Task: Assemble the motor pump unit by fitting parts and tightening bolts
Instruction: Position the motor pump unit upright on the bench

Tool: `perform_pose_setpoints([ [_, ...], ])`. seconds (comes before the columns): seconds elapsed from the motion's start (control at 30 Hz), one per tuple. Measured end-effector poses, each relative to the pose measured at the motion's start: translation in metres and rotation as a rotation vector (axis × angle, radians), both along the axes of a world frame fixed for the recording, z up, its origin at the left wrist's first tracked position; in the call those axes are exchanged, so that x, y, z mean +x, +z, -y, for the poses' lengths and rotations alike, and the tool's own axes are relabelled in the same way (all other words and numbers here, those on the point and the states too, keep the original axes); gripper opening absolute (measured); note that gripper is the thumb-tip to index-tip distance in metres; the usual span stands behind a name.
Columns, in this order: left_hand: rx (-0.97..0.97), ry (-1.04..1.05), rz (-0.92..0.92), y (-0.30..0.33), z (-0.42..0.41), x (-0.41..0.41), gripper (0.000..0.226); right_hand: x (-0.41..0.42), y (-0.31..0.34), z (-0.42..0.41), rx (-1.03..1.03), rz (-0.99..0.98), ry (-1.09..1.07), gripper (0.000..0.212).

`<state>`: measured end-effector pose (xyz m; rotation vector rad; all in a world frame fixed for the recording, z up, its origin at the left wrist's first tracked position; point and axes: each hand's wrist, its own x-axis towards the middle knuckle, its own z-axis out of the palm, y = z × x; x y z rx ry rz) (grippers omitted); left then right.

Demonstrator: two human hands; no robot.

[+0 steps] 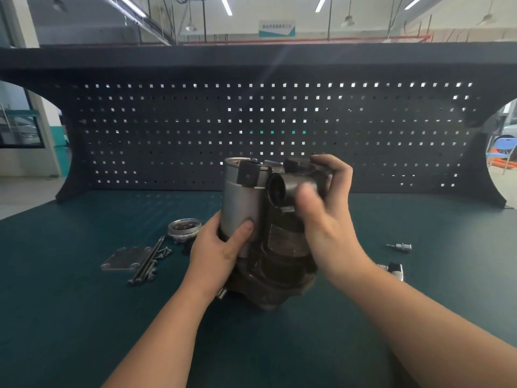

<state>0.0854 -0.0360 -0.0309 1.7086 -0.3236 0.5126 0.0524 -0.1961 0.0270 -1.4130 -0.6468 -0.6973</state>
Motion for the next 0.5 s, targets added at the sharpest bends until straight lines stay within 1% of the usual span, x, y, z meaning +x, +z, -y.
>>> perform_pose_setpoints([
  [0.03, -0.001, -0.021, -0.01, 0.0, -0.002, 0.002, 0.048, 0.003, 0.005, 0.007, 0.008, -0.053, 0.005, 0.033],
  [0.1, -0.01, -0.073, -0.027, 0.002, -0.004, 0.005, 0.043, 0.008, 0.017, 0.021, -0.024, -0.089, -0.039, 0.033],
  [0.17, -0.001, -0.112, -0.033, 0.004, -0.006, 0.008, 0.048, 0.011, 0.023, 0.026, -0.075, -0.062, -0.001, 0.025],
  [0.2, 0.0, -0.12, -0.031, 0.004, -0.006, 0.009, 0.05, 0.014, 0.022, 0.027, -0.092, -0.062, 0.063, 0.024],
  [0.3, -0.022, -0.128, -0.027, 0.003, -0.007, 0.011, 0.05, 0.023, 0.017, 0.021, -0.05, -0.155, 0.338, 0.05],
  [0.33, -0.014, -0.127, -0.019, 0.002, -0.007, 0.011, 0.049, 0.024, 0.019, 0.017, -0.049, -0.187, 0.404, 0.052],
  [0.37, 0.005, -0.122, -0.016, 0.002, -0.007, 0.011, 0.048, 0.025, 0.02, 0.014, -0.068, -0.196, 0.43, 0.05],
  [0.43, 0.065, -0.099, -0.026, 0.004, -0.009, 0.009, 0.051, 0.026, 0.021, 0.011, -0.095, -0.182, 0.406, 0.039],
  [0.5, 0.182, -0.071, -0.036, 0.009, -0.013, 0.008, 0.06, 0.025, 0.021, 0.01, -0.086, -0.171, 0.369, 0.034],
])
